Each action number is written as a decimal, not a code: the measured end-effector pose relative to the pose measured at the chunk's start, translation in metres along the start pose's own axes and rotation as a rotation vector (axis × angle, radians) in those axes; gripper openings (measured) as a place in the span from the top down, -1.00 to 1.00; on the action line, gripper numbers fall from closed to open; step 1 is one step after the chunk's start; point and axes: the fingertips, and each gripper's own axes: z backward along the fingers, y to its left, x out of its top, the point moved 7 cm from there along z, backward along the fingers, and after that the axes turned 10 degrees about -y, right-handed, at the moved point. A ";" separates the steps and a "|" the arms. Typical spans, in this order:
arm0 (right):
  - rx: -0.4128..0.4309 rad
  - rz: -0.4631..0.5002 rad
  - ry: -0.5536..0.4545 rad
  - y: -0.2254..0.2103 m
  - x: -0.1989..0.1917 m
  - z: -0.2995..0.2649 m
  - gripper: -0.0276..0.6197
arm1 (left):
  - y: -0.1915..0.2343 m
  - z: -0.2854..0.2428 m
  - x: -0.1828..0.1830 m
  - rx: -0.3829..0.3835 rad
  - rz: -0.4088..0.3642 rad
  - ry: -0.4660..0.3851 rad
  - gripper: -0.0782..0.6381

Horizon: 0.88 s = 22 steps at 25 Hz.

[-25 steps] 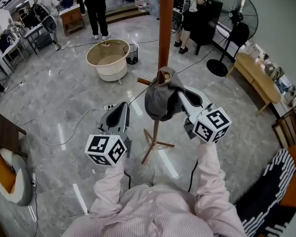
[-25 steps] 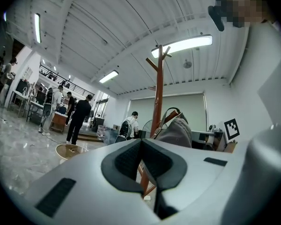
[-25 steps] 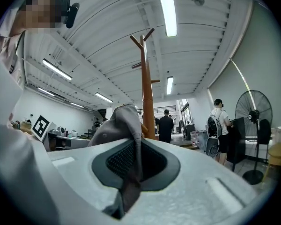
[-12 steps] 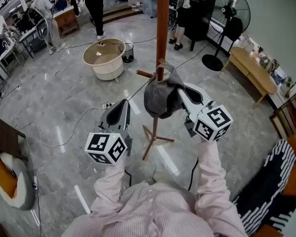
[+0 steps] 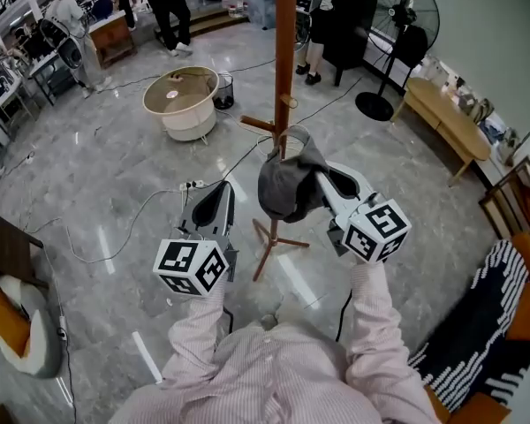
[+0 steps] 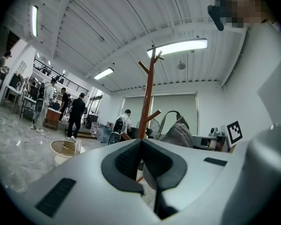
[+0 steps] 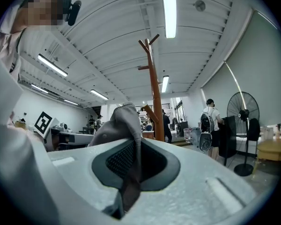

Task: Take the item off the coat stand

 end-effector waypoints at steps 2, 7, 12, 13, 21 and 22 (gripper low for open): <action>-0.008 -0.015 0.011 0.001 -0.006 0.006 0.84 | -0.002 0.002 -0.003 0.000 -0.003 0.009 0.78; -0.030 -0.057 0.041 0.004 -0.026 0.021 0.84 | -0.006 0.011 -0.014 0.006 -0.004 0.040 0.78; -0.057 -0.096 0.065 0.003 -0.045 0.037 0.84 | -0.008 0.018 -0.029 0.010 -0.005 0.074 0.78; -0.063 -0.103 0.070 0.002 -0.048 0.040 0.84 | -0.009 0.019 -0.033 0.009 -0.005 0.081 0.78; -0.105 -0.134 0.108 -0.015 -0.064 0.068 0.84 | -0.020 0.025 -0.051 0.034 -0.009 0.116 0.78; -0.110 -0.136 0.111 -0.018 -0.065 0.072 0.84 | -0.022 0.025 -0.053 0.038 -0.010 0.116 0.78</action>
